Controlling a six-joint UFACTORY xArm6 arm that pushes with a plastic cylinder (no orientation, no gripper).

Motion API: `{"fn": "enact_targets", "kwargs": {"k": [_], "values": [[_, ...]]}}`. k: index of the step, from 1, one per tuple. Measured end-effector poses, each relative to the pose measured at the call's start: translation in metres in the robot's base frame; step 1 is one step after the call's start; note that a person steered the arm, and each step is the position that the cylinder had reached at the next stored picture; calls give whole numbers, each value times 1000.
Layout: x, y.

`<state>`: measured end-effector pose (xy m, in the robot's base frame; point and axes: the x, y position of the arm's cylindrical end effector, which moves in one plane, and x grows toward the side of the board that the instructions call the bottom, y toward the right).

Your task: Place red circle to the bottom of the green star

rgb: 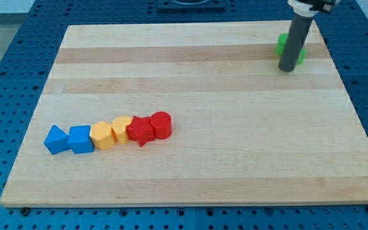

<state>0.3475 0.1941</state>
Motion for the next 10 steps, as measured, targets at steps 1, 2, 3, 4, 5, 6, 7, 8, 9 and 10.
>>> {"fn": "enact_targets", "kwargs": {"k": [1,2,3,4,5,6,7,8,9,10], "values": [[21,-3],[29,-45],[16,-134],[26,-233],[53,-316],[110,-331],[153,-317],[164,-252],[160,-191],[159,-211]]}}
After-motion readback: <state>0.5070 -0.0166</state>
